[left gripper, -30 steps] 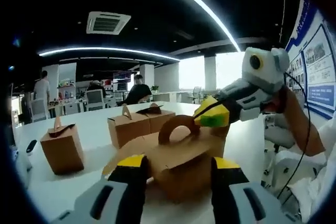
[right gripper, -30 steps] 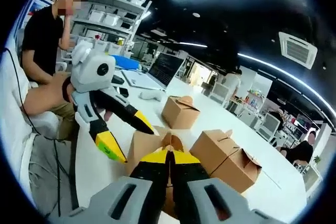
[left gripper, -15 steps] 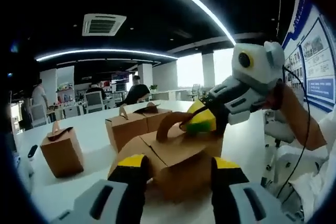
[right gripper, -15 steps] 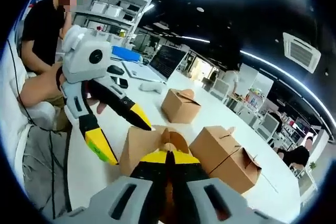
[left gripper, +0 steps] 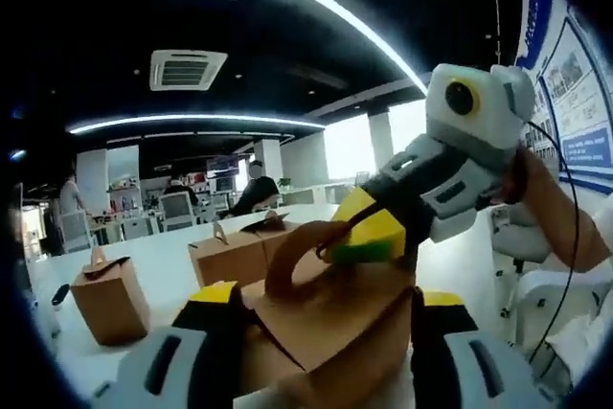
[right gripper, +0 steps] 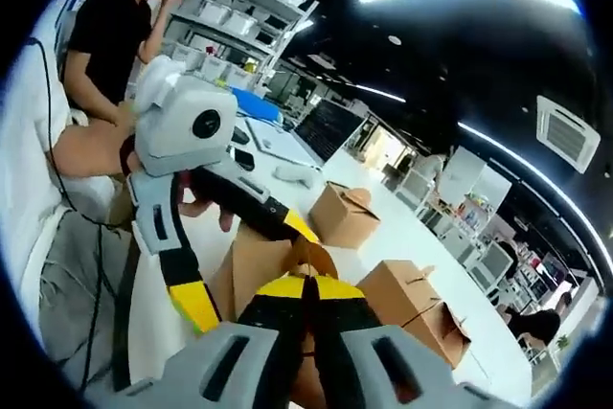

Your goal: Pick up one paper box from the group, open the paper box, and remove the item inside

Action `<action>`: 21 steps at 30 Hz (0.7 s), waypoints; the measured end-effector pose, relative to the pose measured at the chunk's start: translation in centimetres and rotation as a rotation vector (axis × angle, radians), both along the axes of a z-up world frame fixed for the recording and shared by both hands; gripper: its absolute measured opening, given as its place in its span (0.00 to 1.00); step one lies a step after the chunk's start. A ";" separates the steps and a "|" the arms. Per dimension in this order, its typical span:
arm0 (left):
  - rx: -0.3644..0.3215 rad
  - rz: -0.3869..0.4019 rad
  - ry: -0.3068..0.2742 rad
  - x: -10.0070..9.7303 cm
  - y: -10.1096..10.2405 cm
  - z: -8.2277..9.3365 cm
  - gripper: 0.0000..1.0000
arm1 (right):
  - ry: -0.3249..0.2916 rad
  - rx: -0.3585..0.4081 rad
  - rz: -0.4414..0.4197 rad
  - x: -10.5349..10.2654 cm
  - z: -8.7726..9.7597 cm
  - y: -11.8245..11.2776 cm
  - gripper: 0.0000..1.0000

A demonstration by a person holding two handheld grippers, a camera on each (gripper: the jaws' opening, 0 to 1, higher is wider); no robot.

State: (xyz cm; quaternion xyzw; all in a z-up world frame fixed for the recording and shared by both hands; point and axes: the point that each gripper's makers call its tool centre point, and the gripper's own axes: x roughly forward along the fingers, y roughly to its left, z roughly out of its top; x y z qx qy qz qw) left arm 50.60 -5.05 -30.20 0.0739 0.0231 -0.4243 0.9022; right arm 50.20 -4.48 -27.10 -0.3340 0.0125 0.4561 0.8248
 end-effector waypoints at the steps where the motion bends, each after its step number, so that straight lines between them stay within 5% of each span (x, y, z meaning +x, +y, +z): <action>1: 0.000 0.001 -0.001 0.0 0.0 0.0 0.73 | 0.000 0.000 0.000 0.0 0.0 0.0 0.02; 21: 0.003 0.027 0.006 -0.6 -0.4 -0.1 0.73 | -0.008 -0.008 0.013 -0.7 1.0 -0.2 0.02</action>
